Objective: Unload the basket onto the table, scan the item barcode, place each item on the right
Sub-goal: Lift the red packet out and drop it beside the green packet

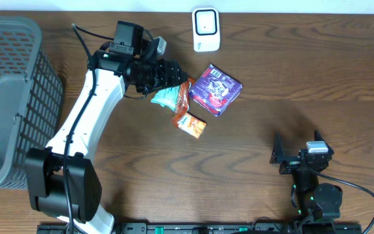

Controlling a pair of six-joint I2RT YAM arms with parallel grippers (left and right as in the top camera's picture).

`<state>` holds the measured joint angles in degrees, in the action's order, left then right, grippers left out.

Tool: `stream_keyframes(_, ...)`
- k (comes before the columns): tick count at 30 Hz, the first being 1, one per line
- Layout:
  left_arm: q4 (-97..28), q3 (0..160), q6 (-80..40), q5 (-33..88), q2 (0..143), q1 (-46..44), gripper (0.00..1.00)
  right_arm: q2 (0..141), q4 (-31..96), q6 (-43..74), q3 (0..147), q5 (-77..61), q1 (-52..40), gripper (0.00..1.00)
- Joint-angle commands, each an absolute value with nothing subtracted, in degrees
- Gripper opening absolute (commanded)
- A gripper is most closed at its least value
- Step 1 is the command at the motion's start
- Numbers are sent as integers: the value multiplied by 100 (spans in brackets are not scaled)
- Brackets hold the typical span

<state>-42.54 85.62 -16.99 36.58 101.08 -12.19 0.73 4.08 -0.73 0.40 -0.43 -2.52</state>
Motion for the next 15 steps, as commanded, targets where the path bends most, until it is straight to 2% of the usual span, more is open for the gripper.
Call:
stream_keyframes(1, -4421, 8694, -1675, 3706, 9721, -1020, 82, 64, 432, -137, 32, -73, -213, 99)
stream_keyframes(9, -5317, 8691, -1673, 3535, 8318, -327, 83, 64, 432, -134, 32, -73, -213, 99)
stream_keyframes(10, -5505, 8691, -1673, 3415, 8138, -242, 98, 64, 432, -134, 32, -73, -213, 99)
stream_keyframes(15, -6313, 8691, -1673, 2709, 7561, -82, 98, 64, 432, -134, 32, -73, -213, 99)
